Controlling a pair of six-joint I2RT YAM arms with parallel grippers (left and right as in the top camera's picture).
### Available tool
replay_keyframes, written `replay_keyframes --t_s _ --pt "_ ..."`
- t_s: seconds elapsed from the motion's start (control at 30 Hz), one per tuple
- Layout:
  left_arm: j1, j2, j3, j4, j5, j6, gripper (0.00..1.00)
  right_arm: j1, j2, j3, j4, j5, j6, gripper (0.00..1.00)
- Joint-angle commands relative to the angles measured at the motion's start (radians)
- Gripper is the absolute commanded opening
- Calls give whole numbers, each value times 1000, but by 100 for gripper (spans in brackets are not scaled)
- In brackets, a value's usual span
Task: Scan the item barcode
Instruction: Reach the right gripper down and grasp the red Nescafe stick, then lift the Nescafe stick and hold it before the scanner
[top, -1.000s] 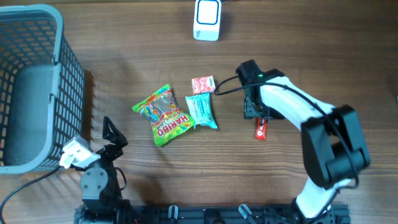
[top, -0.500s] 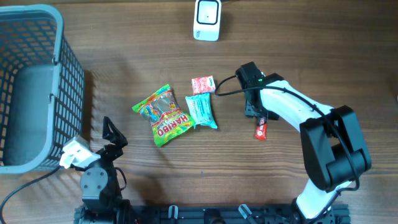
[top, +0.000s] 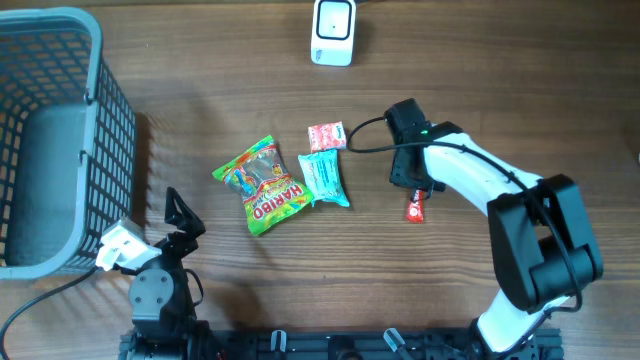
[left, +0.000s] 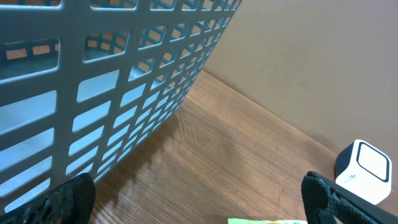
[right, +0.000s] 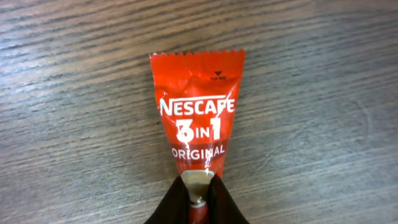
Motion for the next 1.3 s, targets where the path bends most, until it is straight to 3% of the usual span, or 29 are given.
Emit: replay_keyframes --t_s 0.0,0.17,0.33,0.4,0.5,0.6,0.67,0.73,0.87,1.1,1.27 --pt "4 -3 -5 2 -13 8 100 13 175 -44 -19 -653 -153 5" --pt "4 -3 -5 2 -13 8 100 13 3 91 -82 -1347 -400 5" --pt "4 -3 -5 2 -13 8 100 14 -109 92 8 -1606 -499 5" --pt "4 -3 -5 2 -13 8 100 14 -115 92 124 -1796 -569 5" --pt "4 -3 -5 2 -13 8 100 15 -115 93 339 -1795 -470 5" --pt "4 -3 -5 2 -13 8 100 17 -115 93 555 -1795 -242 5" --pt "4 -3 -5 2 -13 8 100 22 -115 93 700 -1795 -211 4" --pt "4 -3 -5 2 -13 8 100 22 -115 93 768 -1795 -276 4" --pt "4 -3 -5 2 -13 8 100 27 -115 93 826 -1795 -631 5" --pt "4 -3 -5 2 -13 8 100 30 -114 92 832 -1795 -655 4" --pt "4 -3 -5 2 -13 8 100 30 -114 92 863 -1735 -944 5"
